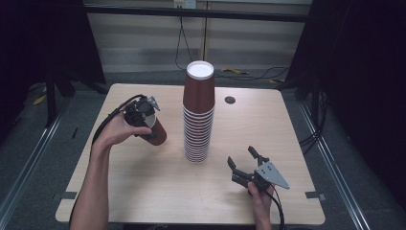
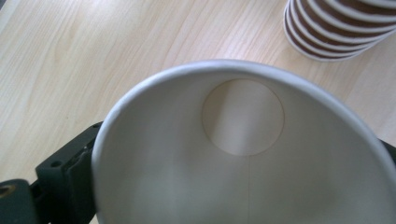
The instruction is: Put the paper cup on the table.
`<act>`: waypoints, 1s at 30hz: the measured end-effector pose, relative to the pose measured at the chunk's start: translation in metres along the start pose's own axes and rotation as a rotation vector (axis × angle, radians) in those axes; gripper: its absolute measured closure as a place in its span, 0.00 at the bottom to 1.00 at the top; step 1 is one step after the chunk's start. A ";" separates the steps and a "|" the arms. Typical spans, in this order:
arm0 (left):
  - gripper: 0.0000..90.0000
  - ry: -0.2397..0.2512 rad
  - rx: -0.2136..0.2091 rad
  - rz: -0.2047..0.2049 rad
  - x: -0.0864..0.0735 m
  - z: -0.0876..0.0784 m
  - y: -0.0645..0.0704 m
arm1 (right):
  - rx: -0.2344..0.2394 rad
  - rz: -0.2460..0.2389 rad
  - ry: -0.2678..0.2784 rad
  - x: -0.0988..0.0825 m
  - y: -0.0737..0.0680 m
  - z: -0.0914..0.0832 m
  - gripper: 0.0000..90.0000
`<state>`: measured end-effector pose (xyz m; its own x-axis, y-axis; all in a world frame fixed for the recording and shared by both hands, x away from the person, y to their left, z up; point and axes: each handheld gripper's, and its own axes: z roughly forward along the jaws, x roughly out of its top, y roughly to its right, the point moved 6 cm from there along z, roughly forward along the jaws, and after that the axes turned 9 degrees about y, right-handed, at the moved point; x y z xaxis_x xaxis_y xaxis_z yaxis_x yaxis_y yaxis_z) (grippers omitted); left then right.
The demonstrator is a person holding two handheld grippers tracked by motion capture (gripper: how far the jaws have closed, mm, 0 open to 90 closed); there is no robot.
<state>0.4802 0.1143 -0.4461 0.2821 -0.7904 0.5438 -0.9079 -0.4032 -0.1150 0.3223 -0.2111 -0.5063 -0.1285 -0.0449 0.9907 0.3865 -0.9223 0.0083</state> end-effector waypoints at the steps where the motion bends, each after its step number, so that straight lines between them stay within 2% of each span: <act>1: 0.03 -0.004 -0.004 0.001 0.000 0.001 0.000 | 0.000 0.000 0.000 0.000 0.000 0.000 0.16; 6: 0.02 -0.033 -0.011 0.018 0.003 0.006 0.003 | 0.000 0.000 0.000 0.000 0.000 0.000 0.16; 7: 0.02 -0.061 -0.001 0.028 0.003 0.011 0.005 | 0.000 0.000 0.000 0.000 0.000 0.000 0.16; 9: 0.02 -0.072 -0.003 0.038 0.003 0.012 0.006 | 0.000 0.000 0.000 0.000 0.000 0.000 0.16; 10: 0.02 -0.070 -0.021 0.043 0.004 0.016 0.007 | 0.000 0.001 -0.001 0.000 0.000 0.000 0.16; 18: 0.02 -0.082 -0.020 0.039 0.004 0.027 0.010 | -0.001 0.000 0.000 0.000 0.000 0.000 0.16; 20: 0.02 -0.097 -0.021 0.052 0.004 0.031 0.011 | -0.001 0.001 -0.001 0.000 0.000 0.000 0.16; 21: 0.02 -0.092 -0.024 0.038 0.004 0.034 0.013 | -0.001 0.000 0.000 0.000 0.000 0.000 0.16; 25: 0.02 -0.067 -0.018 0.037 0.007 0.038 0.013 | 0.000 0.000 -0.001 0.000 0.000 0.000 0.16; 30: 0.03 -0.063 -0.038 0.034 0.009 0.044 0.016 | -0.001 0.001 -0.001 0.000 0.000 0.000 0.16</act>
<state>0.4822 0.0802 -0.4797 0.2687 -0.8313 0.4865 -0.9280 -0.3588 -0.1005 0.3223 -0.2110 -0.5064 -0.1274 -0.0454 0.9908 0.3860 -0.9225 0.0074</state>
